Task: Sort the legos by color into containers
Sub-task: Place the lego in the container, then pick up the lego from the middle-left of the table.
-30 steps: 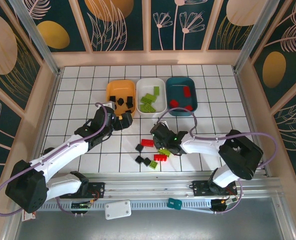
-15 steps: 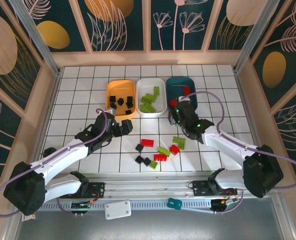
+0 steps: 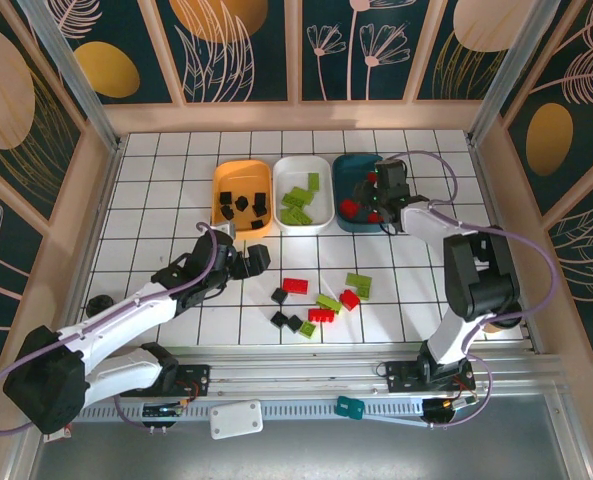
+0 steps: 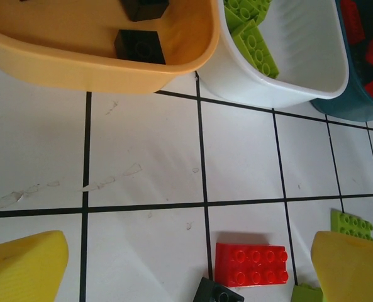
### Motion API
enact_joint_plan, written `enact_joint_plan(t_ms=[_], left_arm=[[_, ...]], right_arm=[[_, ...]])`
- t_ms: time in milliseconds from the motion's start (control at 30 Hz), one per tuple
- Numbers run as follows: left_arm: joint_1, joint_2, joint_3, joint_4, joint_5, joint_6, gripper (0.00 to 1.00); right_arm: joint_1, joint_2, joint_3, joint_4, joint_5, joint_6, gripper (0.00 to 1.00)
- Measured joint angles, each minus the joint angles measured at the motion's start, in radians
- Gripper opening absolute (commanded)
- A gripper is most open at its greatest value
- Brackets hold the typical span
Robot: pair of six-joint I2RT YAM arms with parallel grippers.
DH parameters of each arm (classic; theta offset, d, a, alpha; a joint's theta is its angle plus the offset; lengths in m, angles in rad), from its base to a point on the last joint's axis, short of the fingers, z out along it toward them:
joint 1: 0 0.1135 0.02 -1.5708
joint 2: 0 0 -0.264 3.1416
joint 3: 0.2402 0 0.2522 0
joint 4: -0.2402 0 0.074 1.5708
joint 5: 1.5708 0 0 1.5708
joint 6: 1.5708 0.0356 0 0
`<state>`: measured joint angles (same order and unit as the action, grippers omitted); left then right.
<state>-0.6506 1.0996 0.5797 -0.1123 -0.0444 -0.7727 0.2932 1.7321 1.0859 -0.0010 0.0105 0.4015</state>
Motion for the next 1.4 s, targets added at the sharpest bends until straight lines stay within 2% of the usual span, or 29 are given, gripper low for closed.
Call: enact_joint_plan(t_ms=[133, 267, 367, 467, 600, 733, 1000, 1133, 1400], left_arm=[[-0.014, -0.003, 0.000, 0.000, 0.010, 0.001, 0.99], [-0.085, 0.019, 0.015, -0.015, -0.003, 0.011, 0.98], [-0.182, 0.100, 0.076, -0.048, -0.043, 0.038, 0.98], [-0.276, 0.226, 0.159, -0.079, -0.093, 0.069, 0.93], [-0.362, 0.389, 0.247, -0.116, -0.154, 0.104, 0.90], [-0.396, 0.486, 0.283, -0.139, -0.191, 0.119, 0.93], [-0.399, 0.610, 0.333, -0.154, -0.248, 0.133, 0.91], [-0.399, 0.657, 0.352, -0.151, -0.251, 0.141, 0.82], [-0.402, 0.667, 0.367, -0.146, -0.245, 0.144, 0.57]], right_arm=[[0.001, 0.009, 0.042, -0.005, -0.020, -0.011, 0.63], [0.008, -0.066, 0.011, 0.000, -0.016, -0.011, 0.63], [0.044, -0.191, -0.083, 0.016, -0.005, -0.011, 0.64], [0.101, -0.297, -0.177, 0.034, 0.001, -0.010, 0.64], [0.162, -0.375, -0.293, 0.047, 0.013, -0.002, 0.64], [0.177, -0.425, -0.373, 0.046, 0.017, 0.008, 0.64], [0.178, -0.526, -0.420, 0.050, 0.022, 0.024, 0.64], [0.178, -0.546, -0.432, 0.051, 0.023, 0.025, 0.64], [0.178, -0.592, -0.460, 0.050, 0.049, 0.027, 0.64]])
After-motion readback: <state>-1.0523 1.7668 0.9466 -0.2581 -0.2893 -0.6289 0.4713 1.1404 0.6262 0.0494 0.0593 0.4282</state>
